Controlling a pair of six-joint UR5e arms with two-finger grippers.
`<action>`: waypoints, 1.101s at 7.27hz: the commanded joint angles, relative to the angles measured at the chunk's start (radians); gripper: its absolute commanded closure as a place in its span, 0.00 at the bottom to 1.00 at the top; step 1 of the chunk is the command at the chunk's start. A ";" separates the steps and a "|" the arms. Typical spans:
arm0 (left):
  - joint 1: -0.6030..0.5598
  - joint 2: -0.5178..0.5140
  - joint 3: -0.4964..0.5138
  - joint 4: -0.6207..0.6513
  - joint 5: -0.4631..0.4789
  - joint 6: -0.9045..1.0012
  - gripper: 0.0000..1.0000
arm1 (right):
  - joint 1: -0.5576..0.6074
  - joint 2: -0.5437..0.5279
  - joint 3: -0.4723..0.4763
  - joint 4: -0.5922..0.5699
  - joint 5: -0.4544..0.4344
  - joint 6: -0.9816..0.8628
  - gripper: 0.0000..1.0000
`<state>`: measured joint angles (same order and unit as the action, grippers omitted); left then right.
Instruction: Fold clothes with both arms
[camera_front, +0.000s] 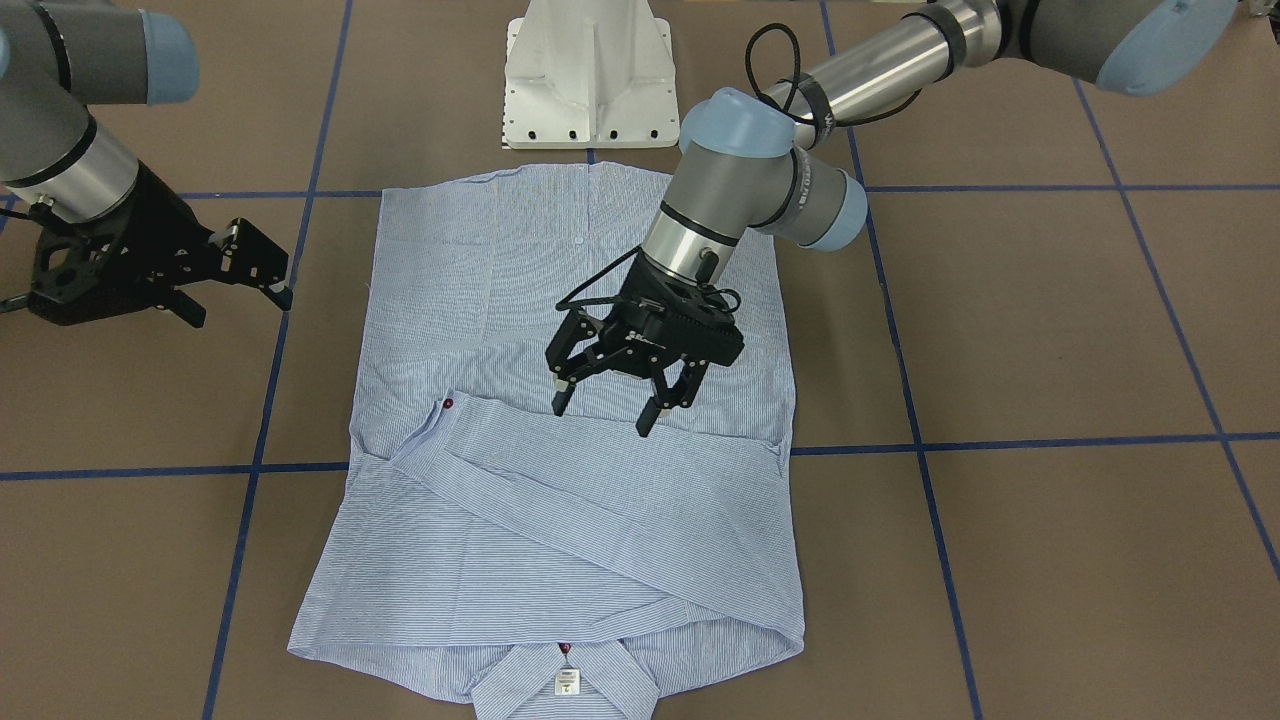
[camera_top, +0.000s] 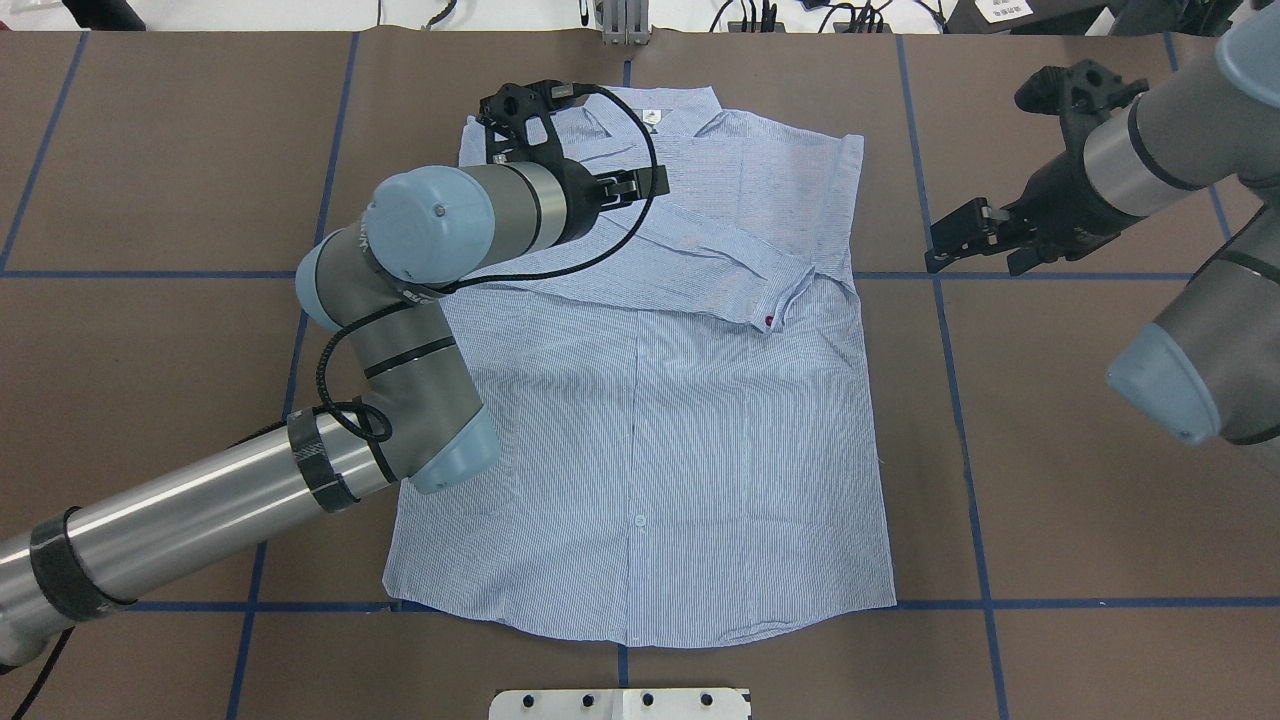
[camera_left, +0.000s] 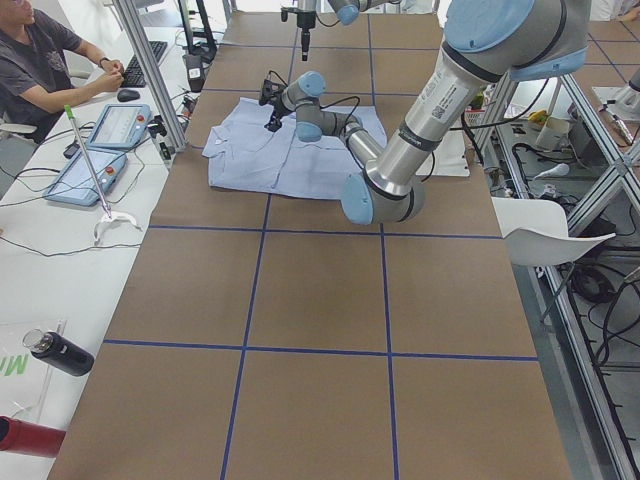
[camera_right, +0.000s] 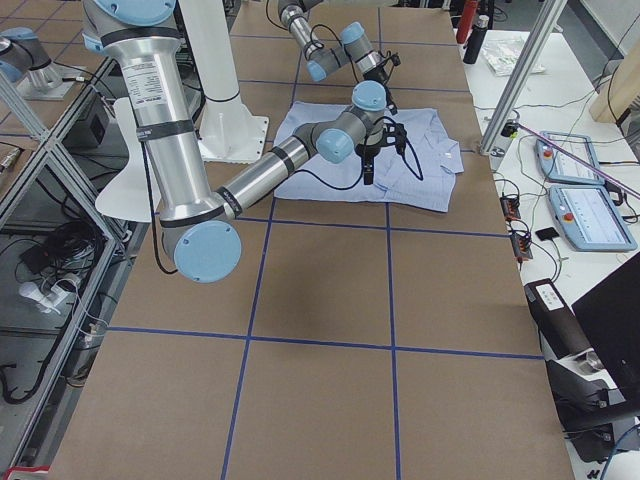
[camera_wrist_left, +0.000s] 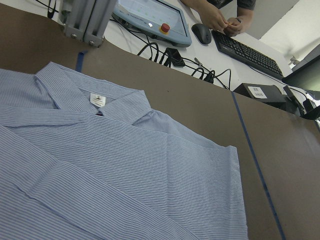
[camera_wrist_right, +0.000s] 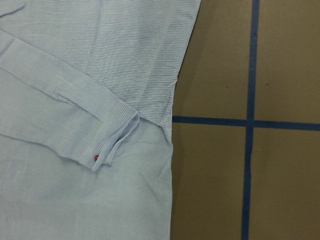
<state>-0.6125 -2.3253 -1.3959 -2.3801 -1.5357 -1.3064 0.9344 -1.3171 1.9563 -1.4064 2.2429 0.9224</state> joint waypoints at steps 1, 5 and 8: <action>-0.042 0.063 -0.054 0.045 -0.015 0.010 0.00 | -0.078 -0.008 0.070 0.016 -0.034 0.128 0.00; -0.190 -0.119 0.320 -0.008 0.014 0.160 0.01 | -0.135 -0.011 0.088 0.017 -0.087 0.168 0.00; -0.224 -0.137 0.471 -0.076 0.107 0.196 0.10 | -0.233 -0.013 0.119 0.018 -0.138 0.277 0.00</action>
<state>-0.8254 -2.4529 -0.9781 -2.4426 -1.4653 -1.1186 0.7398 -1.3288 2.0631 -1.3884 2.1191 1.1553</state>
